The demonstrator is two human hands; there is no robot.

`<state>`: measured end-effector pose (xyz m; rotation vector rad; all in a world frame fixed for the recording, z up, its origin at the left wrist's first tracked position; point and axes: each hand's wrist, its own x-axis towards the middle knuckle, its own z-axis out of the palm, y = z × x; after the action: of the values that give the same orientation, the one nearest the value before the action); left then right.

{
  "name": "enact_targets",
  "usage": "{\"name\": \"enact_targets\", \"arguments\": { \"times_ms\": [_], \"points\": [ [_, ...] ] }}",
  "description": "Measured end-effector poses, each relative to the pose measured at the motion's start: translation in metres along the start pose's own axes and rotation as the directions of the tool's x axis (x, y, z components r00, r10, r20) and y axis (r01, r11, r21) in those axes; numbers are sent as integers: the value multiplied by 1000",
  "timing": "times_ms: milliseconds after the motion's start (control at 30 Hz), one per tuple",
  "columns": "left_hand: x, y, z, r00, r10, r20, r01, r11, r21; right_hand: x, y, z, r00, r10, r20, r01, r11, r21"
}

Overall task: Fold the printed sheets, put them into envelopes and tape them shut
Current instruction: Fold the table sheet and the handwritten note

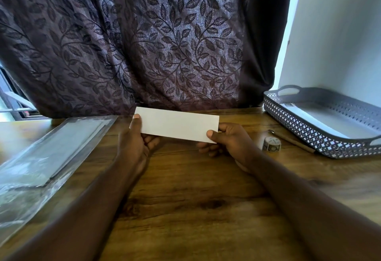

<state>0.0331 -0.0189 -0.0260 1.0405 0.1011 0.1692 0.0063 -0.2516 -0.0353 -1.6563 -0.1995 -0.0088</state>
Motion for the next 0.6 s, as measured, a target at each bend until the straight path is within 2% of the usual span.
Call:
{"name": "enact_targets", "arguments": {
  "times_ms": [100, 167, 233, 267, 367, 433, 500, 533, 600],
  "points": [
    [0, 1, -4, 994, 12, 110, -27, 989, 143, -1, 0, -3, 999, 7, -50, -6, 1000, 30],
    [2, 2, -9, 991, 32, 127, -70, 946, 317, -2, -2, -7, 995, 12, -98, -9, 1000, 28],
    [9, 1, -17, 980, 142, 138, -197, 776, 599, -1, -4, -12, 987, 11, -159, -12, 1000, -3],
    [11, 0, -20, 967, 186, 177, -256, 680, 687, 0, -4, -14, 981, 10, -192, -15, 1000, -26],
    [16, -5, -22, 958, 181, 221, -283, 498, 819, 3, -3, -21, 954, -11, -301, -62, 971, -232],
    [17, -8, -23, 957, 155, 246, -282, 294, 913, 5, -1, -23, 947, -61, -316, -103, 874, -476],
    [18, -10, -25, 948, 129, 290, -305, 119, 945, 5, 1, -23, 947, -110, -301, -141, 700, -700],
    [18, -9, -25, 947, 119, 297, -307, 75, 949, 5, 1, -23, 946, -134, -296, -157, 609, -778],
    [19, -10, -26, 945, 113, 307, -312, 35, 949, 5, 2, -23, 947, -172, -272, -156, 493, -856]
  ]
}}
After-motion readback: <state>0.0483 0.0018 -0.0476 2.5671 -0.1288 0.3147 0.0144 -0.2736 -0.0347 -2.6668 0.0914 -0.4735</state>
